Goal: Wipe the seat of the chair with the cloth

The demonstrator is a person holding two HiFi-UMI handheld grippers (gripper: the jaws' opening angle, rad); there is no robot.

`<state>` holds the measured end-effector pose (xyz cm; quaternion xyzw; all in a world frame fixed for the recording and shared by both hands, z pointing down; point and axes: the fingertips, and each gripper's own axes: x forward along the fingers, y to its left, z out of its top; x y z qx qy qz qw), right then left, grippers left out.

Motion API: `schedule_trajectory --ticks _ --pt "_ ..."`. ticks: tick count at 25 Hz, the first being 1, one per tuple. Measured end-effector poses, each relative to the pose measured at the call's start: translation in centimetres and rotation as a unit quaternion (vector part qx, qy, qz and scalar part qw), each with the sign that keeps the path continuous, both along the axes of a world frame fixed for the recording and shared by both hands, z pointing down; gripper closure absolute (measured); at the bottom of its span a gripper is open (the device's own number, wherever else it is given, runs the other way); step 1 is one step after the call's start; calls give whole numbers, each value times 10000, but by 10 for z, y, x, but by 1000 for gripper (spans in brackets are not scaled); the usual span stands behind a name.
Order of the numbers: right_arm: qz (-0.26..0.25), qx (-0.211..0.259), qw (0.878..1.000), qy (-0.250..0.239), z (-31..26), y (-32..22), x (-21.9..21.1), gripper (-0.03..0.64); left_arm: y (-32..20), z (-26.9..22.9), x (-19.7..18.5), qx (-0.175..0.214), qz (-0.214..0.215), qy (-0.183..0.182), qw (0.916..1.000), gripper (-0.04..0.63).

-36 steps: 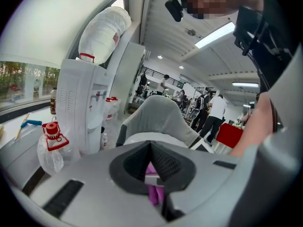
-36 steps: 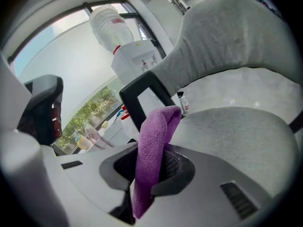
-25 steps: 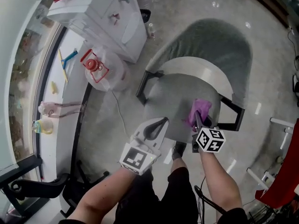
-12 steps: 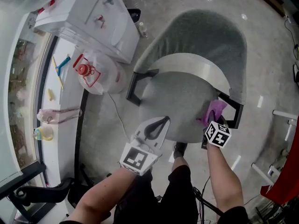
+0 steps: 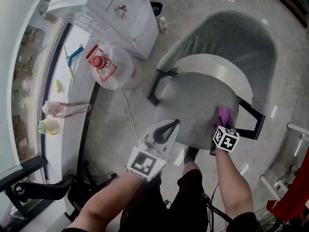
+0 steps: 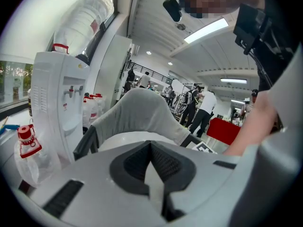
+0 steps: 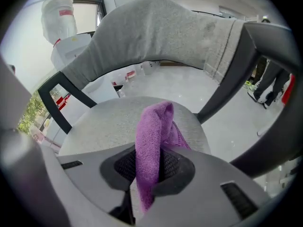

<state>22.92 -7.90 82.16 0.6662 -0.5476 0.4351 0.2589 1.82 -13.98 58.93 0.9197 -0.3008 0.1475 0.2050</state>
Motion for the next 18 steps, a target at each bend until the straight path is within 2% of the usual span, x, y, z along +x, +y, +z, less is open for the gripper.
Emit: schedule_trajectory --ticks 8,14,18 --pt "-387 128 9985 -362 -1 -39 -69 549 -7 -3 -46 5 -426 -41 9991 588" --pt "-800 172 9955 -480 -3 -61 -116 549 -8 -3 -80 31 -781 -61 9969 588" --pt "-1210 175 9901 -689 -4 -72 -164 549 -8 -4 -102 35 -977 -6 9952 588"
